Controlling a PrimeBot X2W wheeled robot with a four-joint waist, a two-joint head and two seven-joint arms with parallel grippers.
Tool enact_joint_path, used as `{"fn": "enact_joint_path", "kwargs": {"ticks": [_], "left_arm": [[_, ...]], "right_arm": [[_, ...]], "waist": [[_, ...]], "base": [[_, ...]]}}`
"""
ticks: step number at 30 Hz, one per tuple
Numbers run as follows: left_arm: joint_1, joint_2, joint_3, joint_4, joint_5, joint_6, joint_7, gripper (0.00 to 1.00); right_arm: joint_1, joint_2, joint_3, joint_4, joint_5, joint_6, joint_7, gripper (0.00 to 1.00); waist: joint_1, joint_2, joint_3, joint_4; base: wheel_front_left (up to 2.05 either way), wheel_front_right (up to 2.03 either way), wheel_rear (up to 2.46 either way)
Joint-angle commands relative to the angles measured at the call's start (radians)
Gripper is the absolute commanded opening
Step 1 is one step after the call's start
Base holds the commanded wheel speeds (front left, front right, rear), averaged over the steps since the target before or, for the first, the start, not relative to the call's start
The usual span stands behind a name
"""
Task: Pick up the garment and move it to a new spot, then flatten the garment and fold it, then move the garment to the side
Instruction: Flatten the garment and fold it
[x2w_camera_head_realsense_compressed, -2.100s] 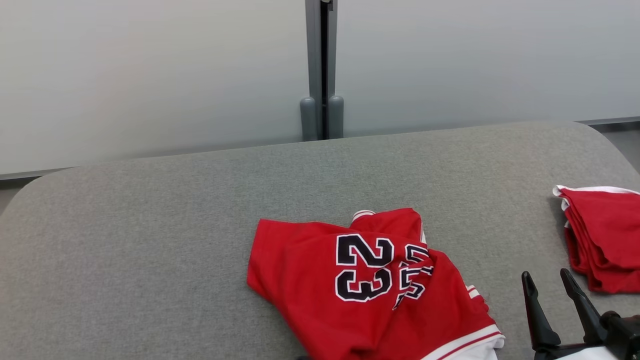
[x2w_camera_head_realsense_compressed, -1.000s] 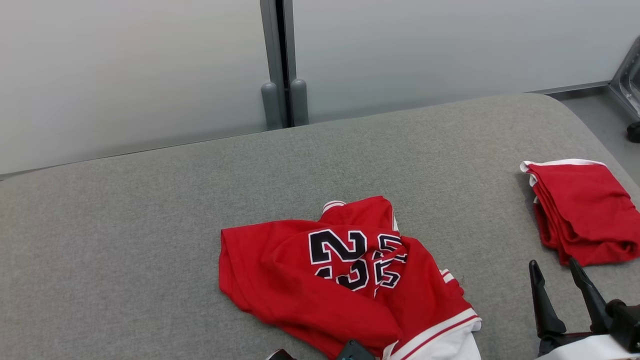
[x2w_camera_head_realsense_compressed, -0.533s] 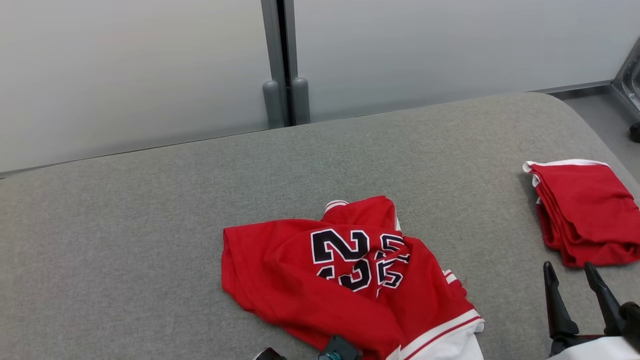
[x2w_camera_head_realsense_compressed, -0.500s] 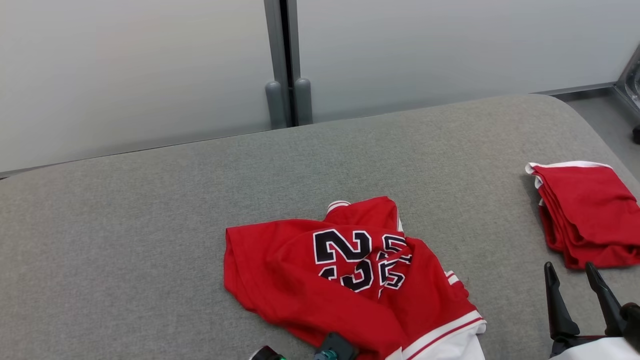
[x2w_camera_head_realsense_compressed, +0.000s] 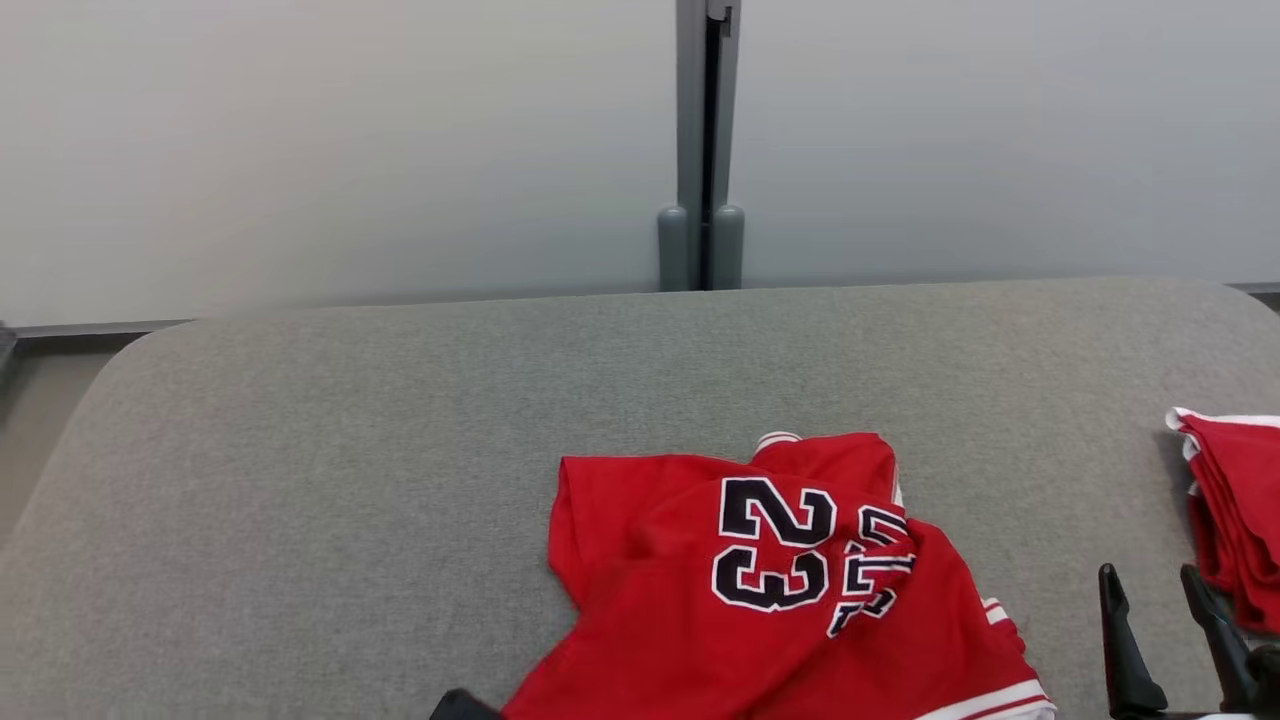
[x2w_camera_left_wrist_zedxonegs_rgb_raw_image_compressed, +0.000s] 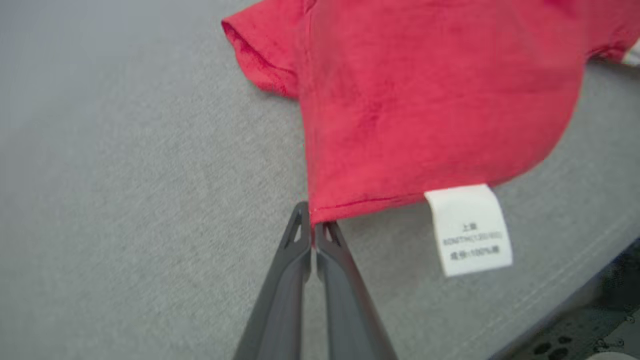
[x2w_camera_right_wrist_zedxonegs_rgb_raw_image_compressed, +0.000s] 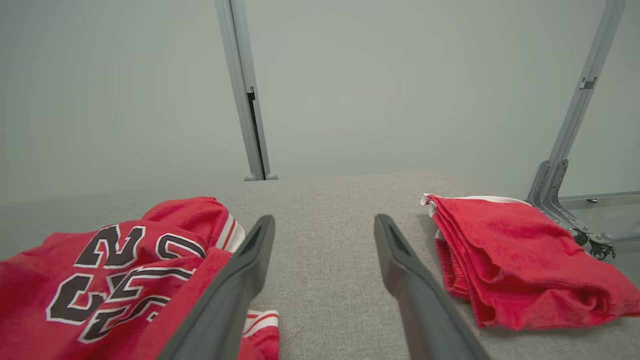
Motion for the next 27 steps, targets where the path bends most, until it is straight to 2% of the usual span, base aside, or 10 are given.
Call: {"fn": "enact_joint_path", "kwargs": {"ticks": [1,5,7,8,9,10,13,20,24,27], "left_arm": [[0.035,0.022,0.007,-0.016,-0.009,0.033,0.005,0.0],[0.101,0.052,0.027,0.0,-0.019,0.109,-0.016,0.0],[0.14,0.036,0.039,0.015,-0.051,0.112,-0.044,0.04],[0.149,0.027,0.052,0.019,-0.06,0.114,-0.064,0.29],[0.153,0.024,0.066,0.028,-0.066,0.121,-0.085,0.96],[0.16,0.021,0.074,0.039,-0.073,0.123,-0.102,1.0],[0.211,0.019,0.119,0.047,-0.123,0.142,-0.139,1.0],[0.228,0.134,0.247,-0.097,-0.167,0.231,-0.177,1.0],[0.082,0.114,0.236,-0.162,-0.121,0.168,-0.14,1.0],[-0.06,0.02,0.183,-0.128,-0.094,0.084,-0.07,1.0]], "right_arm": [[0.004,0.0,0.004,0.004,-0.006,0.0,0.0,1.0],[0.003,0.003,0.017,0.01,-0.002,0.0,0.0,1.0],[0.001,-0.001,0.024,0.014,-0.001,0.0,0.0,1.0],[-0.001,-0.003,0.026,0.014,0.001,0.0,0.0,1.0],[-0.005,-0.006,0.031,0.013,0.003,0.0,0.0,1.0],[-0.008,-0.01,0.034,0.013,0.005,0.0,0.0,1.0],[-0.019,-0.023,0.04,0.012,0.006,0.0,0.0,1.0],[-0.031,-0.043,0.036,-0.008,0.015,0.0,0.0,1.0],[-0.033,-0.043,0.03,-0.005,0.023,0.0,0.0,1.0],[-0.046,-0.042,0.039,-0.001,0.029,0.0,0.0,1.0]], "waist": [[0.0,-0.0001,-0.01,0.027],[0.0,-0.0001,-0.006,0.047],[0.0,-0.0001,-0.003,0.049],[0.0,-0.0001,0.0,0.049],[0.0,-0.0001,0.003,0.045],[0.0,-0.0001,0.005,0.041],[0.0,-0.0001,0.01,0.011],[0.0,-0.0001,0.034,-0.07],[0.0,-0.0001,0.053,-0.101],[0.0,-0.0001,0.069,-0.119]], "base": [[0.0,0.0,0.0],[0.0,0.0,0.0],[0.0,0.0,0.0],[0.0,0.0,0.0],[0.0,0.0,0.0],[0.0,0.0,0.0],[0.0,0.0,0.0],[0.0,0.0,0.0],[0.0,0.0,0.0],[0.0,0.0,0.0]]}}
